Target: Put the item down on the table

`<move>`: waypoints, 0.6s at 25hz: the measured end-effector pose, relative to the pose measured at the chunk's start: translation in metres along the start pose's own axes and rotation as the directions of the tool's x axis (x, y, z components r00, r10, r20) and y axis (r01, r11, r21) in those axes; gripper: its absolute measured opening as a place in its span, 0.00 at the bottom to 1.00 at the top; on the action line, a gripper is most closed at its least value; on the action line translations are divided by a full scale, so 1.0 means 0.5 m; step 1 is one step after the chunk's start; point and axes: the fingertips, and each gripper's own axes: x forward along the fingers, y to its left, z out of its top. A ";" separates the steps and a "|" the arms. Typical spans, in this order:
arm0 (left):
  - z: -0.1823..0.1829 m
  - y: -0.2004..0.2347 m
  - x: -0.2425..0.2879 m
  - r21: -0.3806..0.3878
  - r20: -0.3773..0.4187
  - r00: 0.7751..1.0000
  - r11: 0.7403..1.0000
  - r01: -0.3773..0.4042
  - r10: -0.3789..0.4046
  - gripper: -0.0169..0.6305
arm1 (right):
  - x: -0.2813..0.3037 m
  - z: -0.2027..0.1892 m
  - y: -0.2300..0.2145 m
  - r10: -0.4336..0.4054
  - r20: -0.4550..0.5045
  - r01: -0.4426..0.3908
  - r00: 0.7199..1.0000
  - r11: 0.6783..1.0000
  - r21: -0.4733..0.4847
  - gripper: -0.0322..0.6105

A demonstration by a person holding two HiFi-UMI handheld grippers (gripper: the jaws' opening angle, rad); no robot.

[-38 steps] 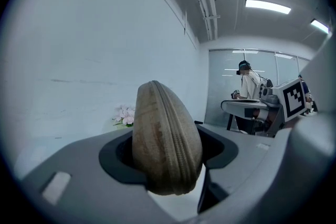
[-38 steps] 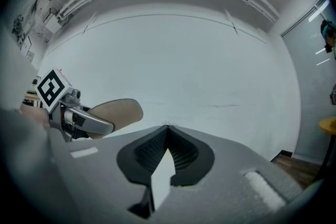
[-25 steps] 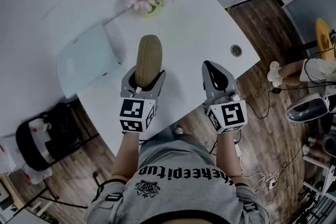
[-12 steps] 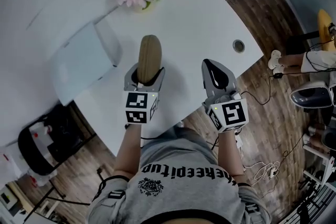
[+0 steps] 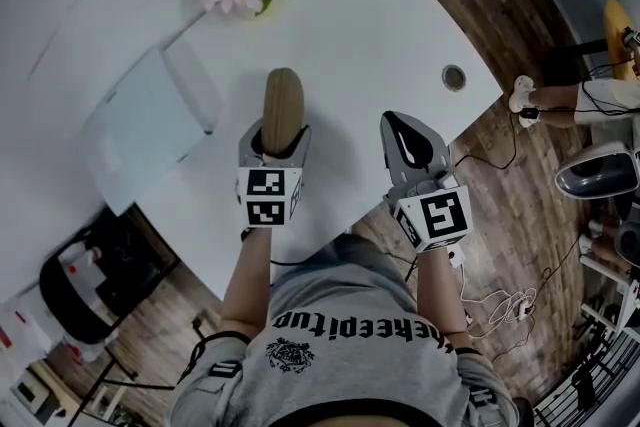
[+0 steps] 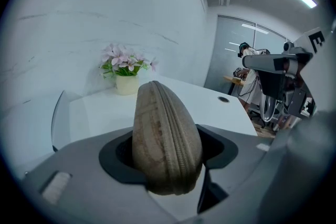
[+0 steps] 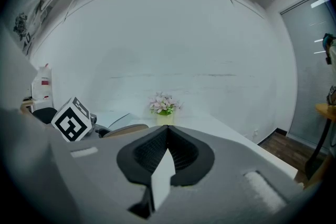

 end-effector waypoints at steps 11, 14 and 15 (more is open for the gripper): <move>-0.042 0.017 0.028 0.019 -0.059 0.998 0.999 -0.031 0.032 0.49 | 0.000 -0.017 0.000 -0.015 -0.031 0.015 0.999 1.000 0.003 0.05; -0.051 0.019 0.033 0.027 -0.069 0.997 0.999 -0.039 0.041 0.49 | -0.002 -0.019 -0.001 -0.018 -0.036 0.018 0.999 1.000 0.002 0.05; -0.054 0.019 0.034 0.027 -0.073 0.996 0.999 -0.041 0.043 0.49 | -0.003 -0.019 -0.002 -0.019 -0.037 0.019 0.999 1.000 0.002 0.05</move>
